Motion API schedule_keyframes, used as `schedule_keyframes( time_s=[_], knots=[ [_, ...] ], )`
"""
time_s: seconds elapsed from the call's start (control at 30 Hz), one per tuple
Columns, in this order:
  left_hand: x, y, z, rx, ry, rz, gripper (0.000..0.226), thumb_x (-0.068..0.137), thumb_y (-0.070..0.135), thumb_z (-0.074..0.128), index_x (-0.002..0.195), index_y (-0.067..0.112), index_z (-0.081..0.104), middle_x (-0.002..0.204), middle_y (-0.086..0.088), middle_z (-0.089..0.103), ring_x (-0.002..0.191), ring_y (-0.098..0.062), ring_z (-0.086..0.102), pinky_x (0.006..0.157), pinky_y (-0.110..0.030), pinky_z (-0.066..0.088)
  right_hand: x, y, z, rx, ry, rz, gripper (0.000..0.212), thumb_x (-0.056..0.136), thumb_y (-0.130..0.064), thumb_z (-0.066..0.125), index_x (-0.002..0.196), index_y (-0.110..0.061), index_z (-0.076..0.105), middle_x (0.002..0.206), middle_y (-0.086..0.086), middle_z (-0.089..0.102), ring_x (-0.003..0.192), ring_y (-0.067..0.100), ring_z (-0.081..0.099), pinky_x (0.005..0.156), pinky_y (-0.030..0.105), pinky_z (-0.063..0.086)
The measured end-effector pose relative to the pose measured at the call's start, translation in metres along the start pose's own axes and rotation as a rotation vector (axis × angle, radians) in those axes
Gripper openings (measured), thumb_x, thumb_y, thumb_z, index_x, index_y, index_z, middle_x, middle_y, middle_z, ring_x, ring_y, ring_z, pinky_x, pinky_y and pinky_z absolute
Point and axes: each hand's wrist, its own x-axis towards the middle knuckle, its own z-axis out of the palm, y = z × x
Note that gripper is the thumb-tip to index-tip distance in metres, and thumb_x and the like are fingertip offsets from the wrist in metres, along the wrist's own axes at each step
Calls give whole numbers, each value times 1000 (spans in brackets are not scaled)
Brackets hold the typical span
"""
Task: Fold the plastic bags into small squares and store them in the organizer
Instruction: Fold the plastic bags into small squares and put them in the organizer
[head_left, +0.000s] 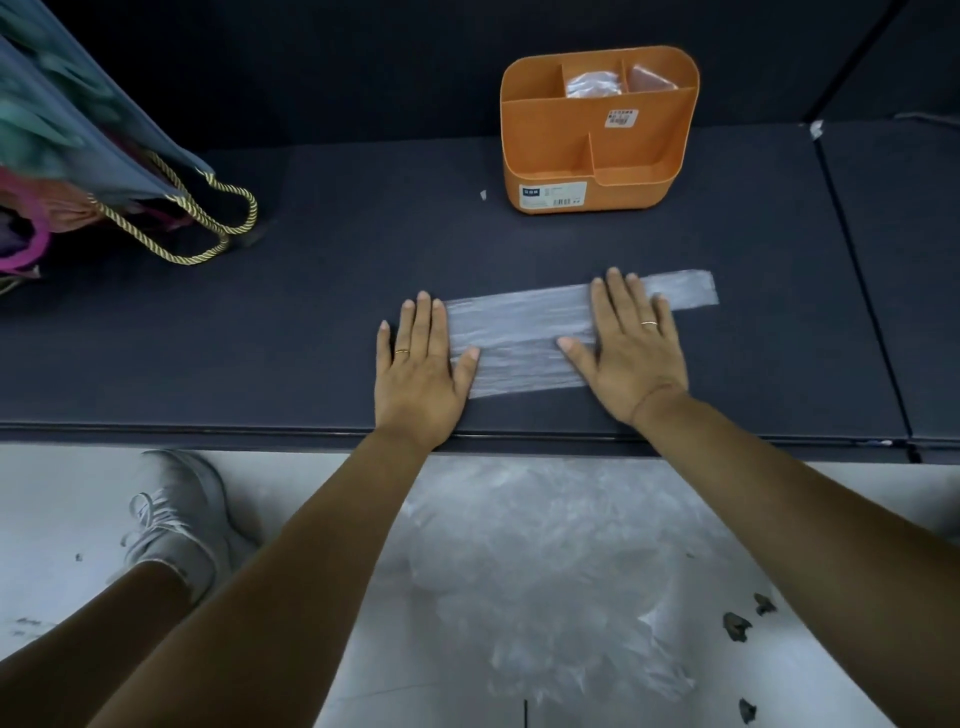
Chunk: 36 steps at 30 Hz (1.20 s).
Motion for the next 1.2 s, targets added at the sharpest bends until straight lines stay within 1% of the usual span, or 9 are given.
schedule_keyframes(
  time_s=[0.13,0.2,0.33,0.6,0.7,0.83,0.93,1.07,1.2],
  knots=[
    [-2,-11,-5,-28,25,-15,83,92,65,-7,155,10,-8,164,-7,-12,150,-19,-15,120,-41,-16,-10,27,-7,95,98,53,78,96,-61,24,155,-15,0,163,3,-8,149,20,-10,120,41,-6],
    [-8,-4,-7,-73,109,66,85,92,66,-2,156,9,-2,164,-7,-7,151,-21,-11,118,-36,-19,-23,24,-11,281,211,-42,74,94,-56,47,151,-15,24,160,6,11,148,21,5,119,41,3],
    [-28,29,-1,-168,144,357,83,94,66,14,155,10,20,163,-7,11,151,-19,0,121,-32,-12,-46,6,-3,501,259,-145,41,73,-34,81,107,-19,63,119,-2,46,114,19,40,98,34,30],
    [-36,44,11,-250,119,330,71,99,54,36,155,12,22,163,-3,15,151,-15,7,122,-30,-4,-37,9,-1,484,284,-16,4,85,-20,71,85,-16,72,97,0,52,101,25,48,85,25,23],
    [-34,46,11,-260,204,303,60,100,46,37,147,9,42,155,-6,37,145,-19,31,122,-34,18,-33,10,-11,451,139,-40,8,90,-20,66,83,-17,69,96,-6,47,107,22,46,86,23,22],
    [-28,46,22,-206,417,339,34,94,20,52,118,4,69,124,-9,67,115,-26,65,98,-40,52,-44,20,-25,656,-38,-21,16,91,-18,63,76,-24,62,98,-5,48,107,19,47,105,39,35],
    [-32,51,26,-196,496,390,28,83,2,67,110,6,73,114,-7,72,107,-26,69,86,-40,59,-62,23,-32,554,92,-18,12,84,-30,72,82,-21,63,104,-4,47,109,20,46,107,39,33],
    [-49,61,28,-194,470,411,50,61,-11,82,107,6,74,110,-8,73,105,-28,70,83,-39,59,-84,4,-31,202,208,-299,72,69,-54,77,128,-18,57,142,0,46,135,19,36,118,40,6],
    [-54,60,29,-218,512,412,27,82,4,70,108,5,73,111,-9,73,106,-26,69,87,-37,56,-82,-7,-5,189,150,-283,66,81,-43,72,138,-16,51,145,0,47,137,19,38,117,32,3]
  ],
)
